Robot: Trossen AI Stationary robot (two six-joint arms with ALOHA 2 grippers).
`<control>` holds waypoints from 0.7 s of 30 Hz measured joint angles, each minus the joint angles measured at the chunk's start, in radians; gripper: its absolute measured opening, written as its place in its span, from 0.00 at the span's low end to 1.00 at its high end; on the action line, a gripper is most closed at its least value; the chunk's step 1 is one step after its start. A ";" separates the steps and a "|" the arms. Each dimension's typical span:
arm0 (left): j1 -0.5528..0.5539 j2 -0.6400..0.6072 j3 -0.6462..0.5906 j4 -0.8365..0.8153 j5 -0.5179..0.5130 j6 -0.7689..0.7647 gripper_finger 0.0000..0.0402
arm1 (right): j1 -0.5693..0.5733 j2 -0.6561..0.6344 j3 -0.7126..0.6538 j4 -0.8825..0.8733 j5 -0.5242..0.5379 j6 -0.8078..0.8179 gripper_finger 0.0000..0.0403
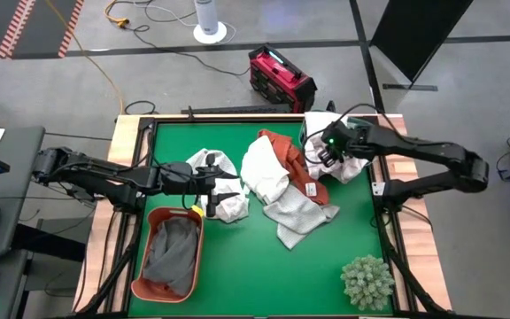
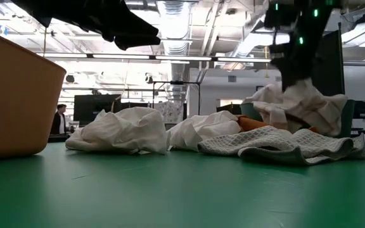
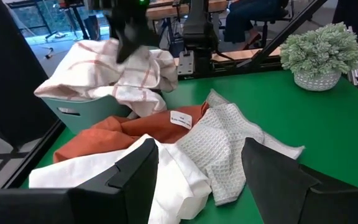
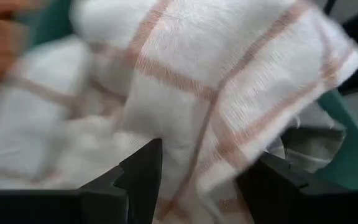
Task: Sort towels by color in basket
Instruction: Put the white patterned towel into the green bin
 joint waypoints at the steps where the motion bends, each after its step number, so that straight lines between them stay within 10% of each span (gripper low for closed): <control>1: 0.000 0.000 0.000 0.000 0.000 0.000 0.55 | -0.018 0.001 -0.036 0.032 -0.013 0.000 0.58; 10: 0.003 0.000 0.000 -0.011 0.000 0.006 0.55 | -0.115 0.033 -0.161 0.141 -0.201 -0.008 0.58; 21: 0.003 0.000 0.000 -0.038 -0.001 0.004 0.55 | -0.096 0.023 0.270 -0.086 -0.167 -0.050 0.58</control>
